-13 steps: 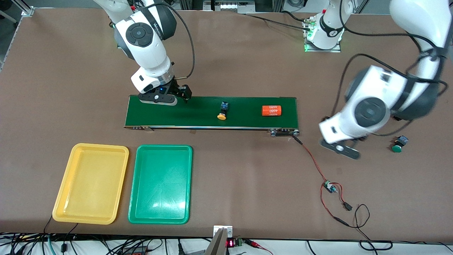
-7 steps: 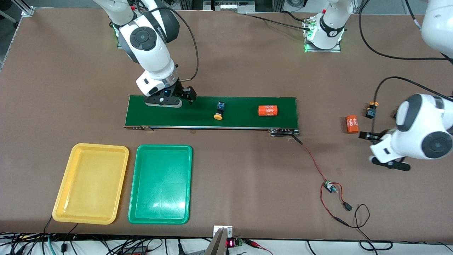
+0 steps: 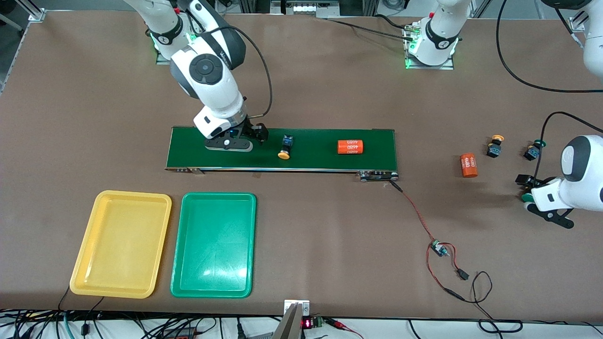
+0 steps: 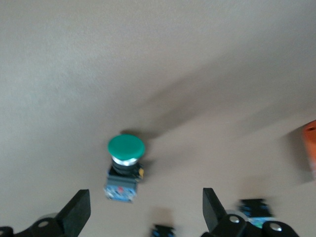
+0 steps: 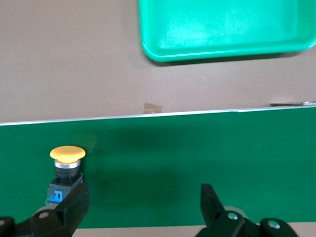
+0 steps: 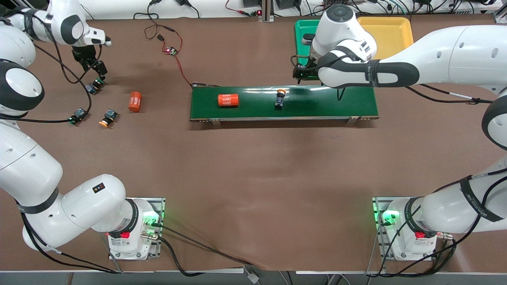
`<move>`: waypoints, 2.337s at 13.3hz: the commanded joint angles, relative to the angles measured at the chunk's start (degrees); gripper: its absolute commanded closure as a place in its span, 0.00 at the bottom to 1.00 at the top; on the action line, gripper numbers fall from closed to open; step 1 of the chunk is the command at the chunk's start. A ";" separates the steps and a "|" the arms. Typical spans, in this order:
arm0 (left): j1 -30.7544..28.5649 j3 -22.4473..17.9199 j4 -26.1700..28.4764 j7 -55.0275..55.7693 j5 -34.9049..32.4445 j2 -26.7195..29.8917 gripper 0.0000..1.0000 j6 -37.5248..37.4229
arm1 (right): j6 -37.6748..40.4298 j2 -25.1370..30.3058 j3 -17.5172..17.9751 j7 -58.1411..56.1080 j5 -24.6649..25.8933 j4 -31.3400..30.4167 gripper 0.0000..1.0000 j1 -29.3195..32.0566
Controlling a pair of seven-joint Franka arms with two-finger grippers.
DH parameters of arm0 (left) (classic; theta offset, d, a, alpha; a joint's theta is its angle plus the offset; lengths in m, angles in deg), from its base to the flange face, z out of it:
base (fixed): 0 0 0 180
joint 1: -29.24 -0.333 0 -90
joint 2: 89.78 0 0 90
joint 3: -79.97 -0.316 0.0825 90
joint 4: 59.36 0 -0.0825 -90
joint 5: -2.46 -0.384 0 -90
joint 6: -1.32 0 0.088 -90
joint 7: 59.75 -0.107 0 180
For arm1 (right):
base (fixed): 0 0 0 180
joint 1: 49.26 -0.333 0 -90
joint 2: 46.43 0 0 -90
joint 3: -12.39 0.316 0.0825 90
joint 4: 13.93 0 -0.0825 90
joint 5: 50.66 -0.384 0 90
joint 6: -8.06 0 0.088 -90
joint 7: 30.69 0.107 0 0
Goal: Sort buttons by color to trays
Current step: 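Grasp the yellow button with the right gripper while the left gripper reaches buttons, then lift the yellow button with the right gripper while the left gripper places green button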
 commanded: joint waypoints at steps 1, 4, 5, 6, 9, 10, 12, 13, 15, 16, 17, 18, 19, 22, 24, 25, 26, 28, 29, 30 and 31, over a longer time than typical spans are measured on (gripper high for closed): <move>-4.99 0.47 7.41 -4.98 -3.11 1.08 0.00 11.31 | 0.13 -3.12 -0.19 4.07 3.72 1.90 0.00 -2.68; -6.23 0.38 9.45 -5.08 -3.20 0.91 0.05 14.87 | 0.31 -5.32 -1.59 6.62 3.81 4.27 0.00 -4.88; -6.84 0.29 9.71 -6.64 -3.29 0.73 0.29 14.69 | 0.31 -6.11 -1.68 8.02 3.90 4.89 0.00 -5.06; -6.94 0.29 10.06 -8.92 -3.21 0.73 0.47 14.78 | 0.22 -6.30 -1.68 8.30 3.90 4.98 0.00 -5.15; -6.94 0.38 9.98 -9.91 -3.20 0.82 0.80 14.26 | 0.13 -7.35 -1.68 8.30 4.25 5.07 0.00 -5.24; -6.94 0.47 9.98 -10.08 -3.12 0.82 0.82 14.17 | 0.13 -7.70 -1.68 8.30 5.21 4.98 0.00 -5.24; -6.85 1.08 9.80 -10.00 -2.77 1.25 0.82 12.77 | 0.13 -8.93 -1.68 8.39 5.65 5.07 0.00 -6.11; -6.68 2.74 9.36 -10.00 -2.33 1.95 0.82 9.71 | 0.13 -9.37 -1.68 8.39 5.65 5.07 0.00 -6.20; -6.85 8.36 7.27 -9.30 -1.89 3.36 0.82 0.67 | 0.04 -9.46 -1.68 8.39 5.65 5.07 0.00 -6.12; -6.68 10.99 5.95 -8.95 -1.80 3.71 0.82 -3.90 | 0.04 -9.46 -1.68 8.39 5.74 5.07 0.00 -6.12; -6.67 13.89 4.45 -7.81 -1.62 3.98 0.82 -8.20 | 0.04 -10.16 -1.68 8.48 6.00 5.16 0.00 -6.03; -6.67 16.53 3.48 -4.93 -1.01 3.98 0.82 -11.73 | 0.04 -10.69 -1.68 8.48 7.31 5.16 0.00 -6.03; -6.59 19.42 3.04 -0.38 -0.92 3.98 0.82 -14.98 | 0.04 -11.13 -1.68 8.48 7.93 5.16 0.00 -6.03; -4.93 25.25 4.08 16.31 5.90 3.28 0.81 -20.72 | -1.27 -12.53 -2.38 8.56 8.90 5.16 0.00 -5.94; -2.03 25.25 5.40 25.99 11.98 3.28 0.81 -20.82 | -1.63 -12.63 -2.39 8.48 8.91 5.25 0.18 -5.68; -0.01 25.43 6.01 30.21 14.09 3.28 0.81 -20.90 | -1.63 -12.63 -2.47 8.48 8.91 5.33 0.31 -5.59; 2.96 25.43 6.19 35.30 15.76 3.28 0.81 -20.82 | -1.28 -12.80 -2.47 8.39 8.99 6.20 0.46 -5.59; 11.92 25.25 6.11 44.64 16.66 2.84 0.81 -19.77 | -0.84 -13.15 -2.47 8.30 8.82 7.88 0.80 -5.41; 14.66 25.25 6.11 47.72 16.66 2.40 0.81 -18.20 | -0.31 -13.15 -2.47 8.30 8.38 8.23 0.89 -5.33; 16.60 25.17 6.19 49.75 16.66 1.88 0.81 -16.79 | 1.17 -13.07 -2.47 8.21 8.12 9.54 0.95 -5.24; 17.57 25.17 6.11 50.64 16.75 1.26 0.81 -15.90 | 3.80 -12.98 -2.56 7.86 8.03 11.21 0.95 -5.24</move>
